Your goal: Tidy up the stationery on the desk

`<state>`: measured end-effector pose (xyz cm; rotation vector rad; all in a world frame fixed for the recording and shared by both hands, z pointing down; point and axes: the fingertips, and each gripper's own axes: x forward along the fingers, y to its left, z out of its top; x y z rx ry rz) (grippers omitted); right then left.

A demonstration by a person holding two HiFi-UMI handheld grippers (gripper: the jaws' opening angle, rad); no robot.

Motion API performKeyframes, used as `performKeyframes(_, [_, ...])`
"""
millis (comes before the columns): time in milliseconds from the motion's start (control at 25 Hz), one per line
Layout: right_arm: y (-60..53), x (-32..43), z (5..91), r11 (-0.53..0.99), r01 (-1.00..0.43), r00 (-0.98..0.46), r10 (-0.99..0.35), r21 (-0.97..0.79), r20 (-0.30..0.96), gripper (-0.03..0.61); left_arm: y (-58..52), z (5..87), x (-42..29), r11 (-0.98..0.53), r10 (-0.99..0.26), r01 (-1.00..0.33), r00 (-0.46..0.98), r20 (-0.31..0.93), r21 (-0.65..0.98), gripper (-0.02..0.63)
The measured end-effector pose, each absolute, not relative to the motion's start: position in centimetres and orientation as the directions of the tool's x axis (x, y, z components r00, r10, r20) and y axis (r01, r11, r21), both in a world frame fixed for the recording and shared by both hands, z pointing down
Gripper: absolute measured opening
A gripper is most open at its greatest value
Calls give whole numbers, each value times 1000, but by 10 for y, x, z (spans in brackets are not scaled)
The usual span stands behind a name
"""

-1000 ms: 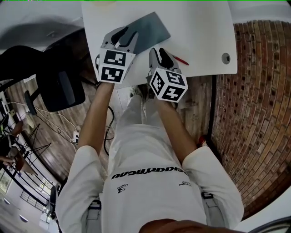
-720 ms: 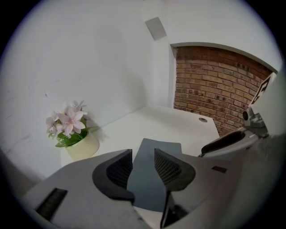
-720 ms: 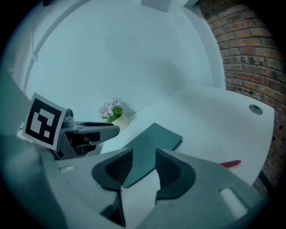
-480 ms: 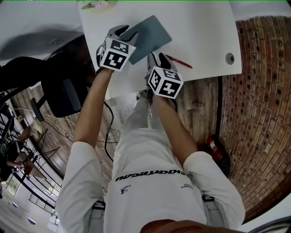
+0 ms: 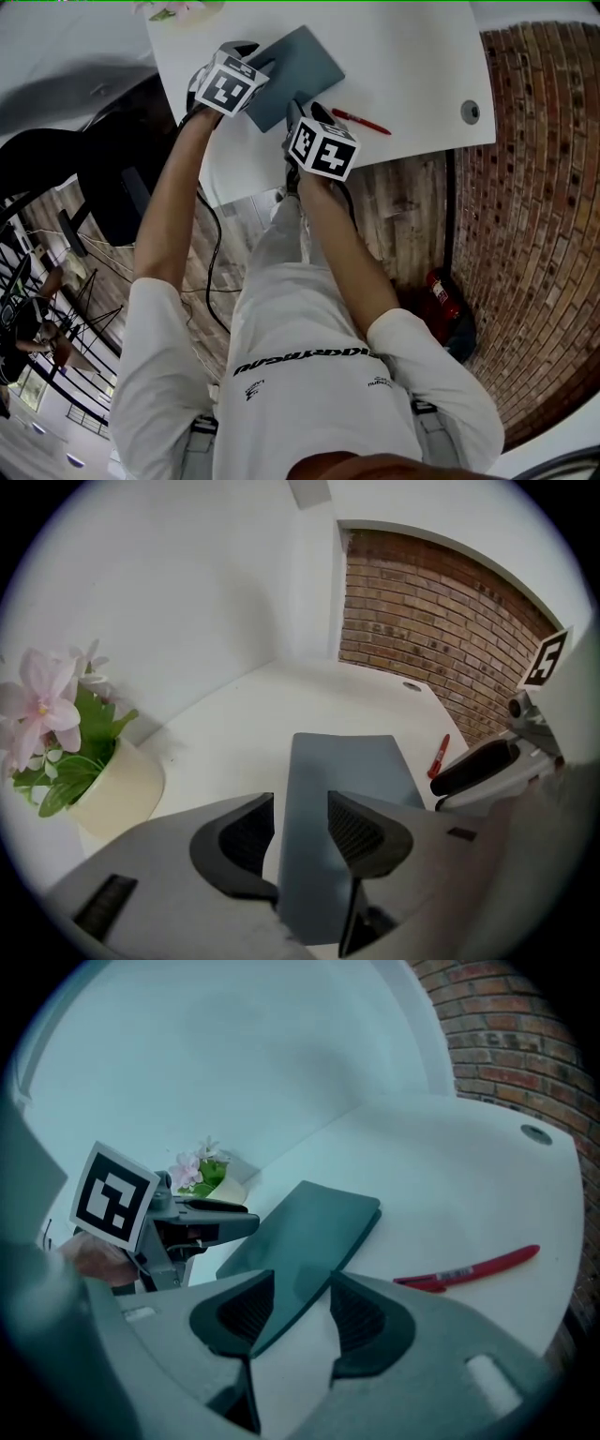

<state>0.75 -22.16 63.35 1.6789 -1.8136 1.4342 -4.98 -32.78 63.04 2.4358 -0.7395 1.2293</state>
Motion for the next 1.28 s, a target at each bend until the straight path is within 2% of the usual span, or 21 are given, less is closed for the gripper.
performKeyframes(280, [-222,8,654,-266,-839,-273,-548,-474,791,176,-336,648,-48,-813,-214,-567,500,839,131,176])
performKeyframes(800, [-219,3,664,-204,-906,-231,-496,-371,837,170,-325,666,-45,-751,9,-556,531,847,356,159])
performKeyframes(1280, [-233,12,660,-79,-952,-218,-506,-296,835,164,-319,664,-49,-707,-7,-611,509,861,356,152])
